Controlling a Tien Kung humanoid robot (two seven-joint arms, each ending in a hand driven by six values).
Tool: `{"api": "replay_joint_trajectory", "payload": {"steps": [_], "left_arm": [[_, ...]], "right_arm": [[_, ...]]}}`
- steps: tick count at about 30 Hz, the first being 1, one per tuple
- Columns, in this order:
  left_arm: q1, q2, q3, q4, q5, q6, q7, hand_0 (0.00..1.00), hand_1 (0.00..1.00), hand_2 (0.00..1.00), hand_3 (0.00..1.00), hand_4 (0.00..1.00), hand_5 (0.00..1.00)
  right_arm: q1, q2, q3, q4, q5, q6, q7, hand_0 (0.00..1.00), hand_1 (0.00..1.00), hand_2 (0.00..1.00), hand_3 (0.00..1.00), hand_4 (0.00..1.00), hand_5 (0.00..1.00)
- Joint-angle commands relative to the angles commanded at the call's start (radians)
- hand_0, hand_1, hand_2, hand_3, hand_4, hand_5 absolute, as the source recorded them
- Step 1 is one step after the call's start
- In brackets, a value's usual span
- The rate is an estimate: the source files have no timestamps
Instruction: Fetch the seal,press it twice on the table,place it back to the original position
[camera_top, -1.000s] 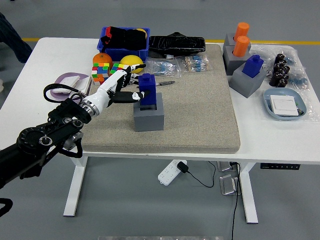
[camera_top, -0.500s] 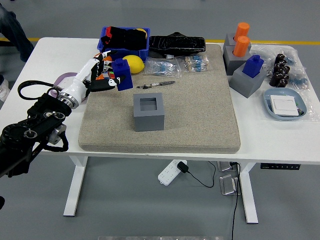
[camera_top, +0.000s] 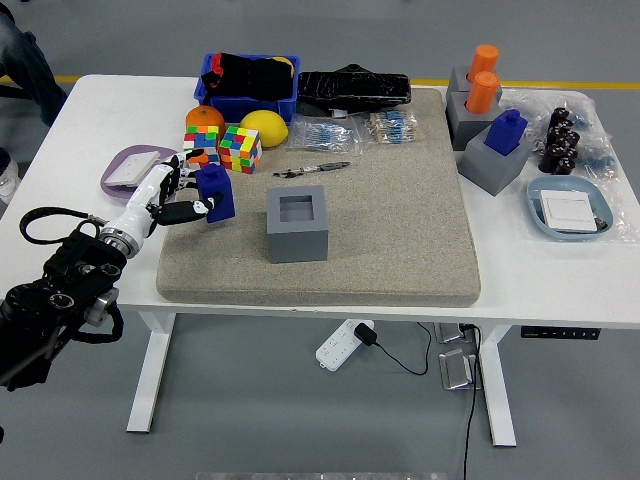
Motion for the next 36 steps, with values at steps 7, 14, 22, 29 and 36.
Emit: {"api": "replay_joint_trajectory", "payload": {"steps": [7, 14, 22, 29, 36], "left_arm": [[0.018, -0.009, 0.003, 0.005, -0.002, 0.007, 0.000, 0.804, 0.531, 0.491, 0.894, 0.633, 0.002], [0.026, -0.014, 0.007, 0.006, -0.004, 0.009, -0.001, 0.804, 0.531, 0.490, 0.894, 0.633, 0.002], [0.023, -0.015, 0.007, 0.007, -0.007, 0.006, 0.001, 0.804, 0.530, 0.487, 0.892, 0.632, 0.002], [-0.001, 0.001, -0.042, -0.027, 0.006, -0.010, 0.005, 0.805, 0.531, 0.488, 0.891, 0.632, 0.002], [-0.038, 0.026, -0.085, -0.123, 0.035, -0.032, 0.013, 0.804, 0.531, 0.488, 0.890, 0.633, 0.002]], "right_arm": [[-0.001, 0.000, 0.002, 0.000, -0.002, -0.001, 0.001, 0.757, 0.672, 0.667, 0.614, 0.762, 0.497], [-0.001, 0.001, 0.000, 0.000, -0.001, -0.001, 0.000, 0.757, 0.672, 0.667, 0.615, 0.762, 0.497], [-0.001, 0.001, 0.000, -0.001, -0.002, -0.001, 0.000, 0.757, 0.672, 0.667, 0.615, 0.764, 0.497], [0.000, 0.001, 0.003, 0.000, -0.002, -0.001, 0.001, 0.757, 0.672, 0.667, 0.615, 0.764, 0.498], [-0.001, 0.000, 0.010, -0.002, -0.010, 0.000, 0.000, 0.757, 0.672, 0.667, 0.615, 0.763, 0.498]]}}
